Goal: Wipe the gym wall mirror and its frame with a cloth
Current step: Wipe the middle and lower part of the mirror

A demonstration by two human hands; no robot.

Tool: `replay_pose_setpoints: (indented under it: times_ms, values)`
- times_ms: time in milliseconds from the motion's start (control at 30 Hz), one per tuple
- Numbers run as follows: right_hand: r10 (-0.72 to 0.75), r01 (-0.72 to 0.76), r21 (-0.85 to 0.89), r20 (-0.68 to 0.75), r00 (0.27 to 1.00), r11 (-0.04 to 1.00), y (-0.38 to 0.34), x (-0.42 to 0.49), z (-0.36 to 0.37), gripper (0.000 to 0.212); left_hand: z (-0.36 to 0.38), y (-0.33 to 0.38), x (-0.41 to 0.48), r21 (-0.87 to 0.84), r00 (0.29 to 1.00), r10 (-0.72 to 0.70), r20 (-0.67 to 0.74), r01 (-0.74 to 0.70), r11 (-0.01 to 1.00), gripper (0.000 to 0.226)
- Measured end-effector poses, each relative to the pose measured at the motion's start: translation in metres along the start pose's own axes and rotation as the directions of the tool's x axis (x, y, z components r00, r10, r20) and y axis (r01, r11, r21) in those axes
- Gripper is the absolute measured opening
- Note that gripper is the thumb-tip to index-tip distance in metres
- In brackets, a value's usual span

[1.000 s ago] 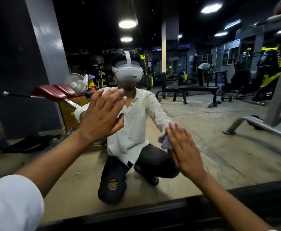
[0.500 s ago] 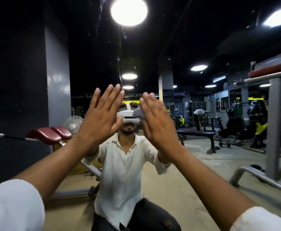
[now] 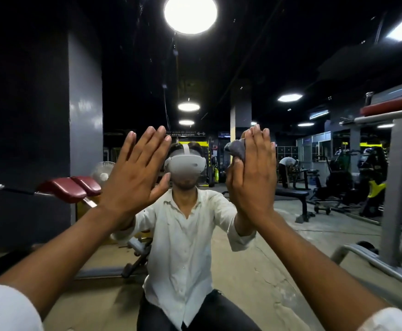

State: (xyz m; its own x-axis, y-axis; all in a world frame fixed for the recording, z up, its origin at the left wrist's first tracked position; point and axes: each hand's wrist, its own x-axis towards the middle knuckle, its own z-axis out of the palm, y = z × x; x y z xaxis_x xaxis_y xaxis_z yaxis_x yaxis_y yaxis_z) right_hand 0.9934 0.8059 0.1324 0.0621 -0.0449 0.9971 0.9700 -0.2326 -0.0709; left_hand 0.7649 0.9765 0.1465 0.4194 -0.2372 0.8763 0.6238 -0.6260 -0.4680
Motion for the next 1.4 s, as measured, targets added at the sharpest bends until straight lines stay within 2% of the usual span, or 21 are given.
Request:
replay_pose_setpoints:
  times_ms: [133,233,300,633,900,1067,1200,1300,1400]
  values:
    - [-0.044,0.045,-0.03,0.029,0.999,0.999,-0.003,-0.016,0.0,0.064,0.001,0.013,-0.018,-0.029,1.0,0.022,0.004,-0.022,0.999,0.08]
    - [-0.043,0.044,-0.034,0.029,0.999,0.998,-0.004,-0.028,0.0,0.064,0.005,0.023,-0.031,-0.028,0.982,0.19,0.019,-0.189,0.981,0.077]
    - [-0.026,0.027,-0.037,0.02,0.999,0.999,-0.007,-0.035,0.002,0.065,0.007,0.026,-0.035,-0.041,0.971,0.236,0.017,-0.236,0.971,0.076]
    - [-0.017,0.017,-0.046,-0.01,1.0,0.999,-0.011,-0.069,0.005,0.062,0.008,0.043,-0.043,-0.085,0.989,0.147,0.034,-0.144,0.986,0.075]
    - [-0.032,0.033,-0.027,0.044,0.999,0.999,-0.007,-0.101,0.004,0.064,0.013,0.061,-0.059,-0.105,0.986,0.16,0.037,-0.155,0.982,0.073]
    - [-0.104,0.098,0.048,0.133,0.986,0.994,-0.007,-0.139,-0.007,0.065,0.015,0.115,-0.098,-0.147,0.995,0.069,0.076,-0.058,0.987,0.076]
    - [-0.284,0.265,0.109,0.256,0.924,0.958,0.005,-0.192,-0.017,0.07,0.02,0.14,-0.123,-0.127,0.99,0.096,0.101,-0.083,0.988,0.075]
    - [-0.43,0.407,0.139,0.323,0.843,0.903,0.017,-0.229,-0.022,0.069,0.022,0.145,-0.133,-0.11,0.974,0.206,0.093,-0.195,0.975,0.074]
    - [-0.531,0.506,0.174,0.39,0.752,0.845,0.031,-0.259,-0.028,0.062,0.021,0.146,-0.136,-0.073,0.972,0.214,0.093,-0.207,0.976,0.076]
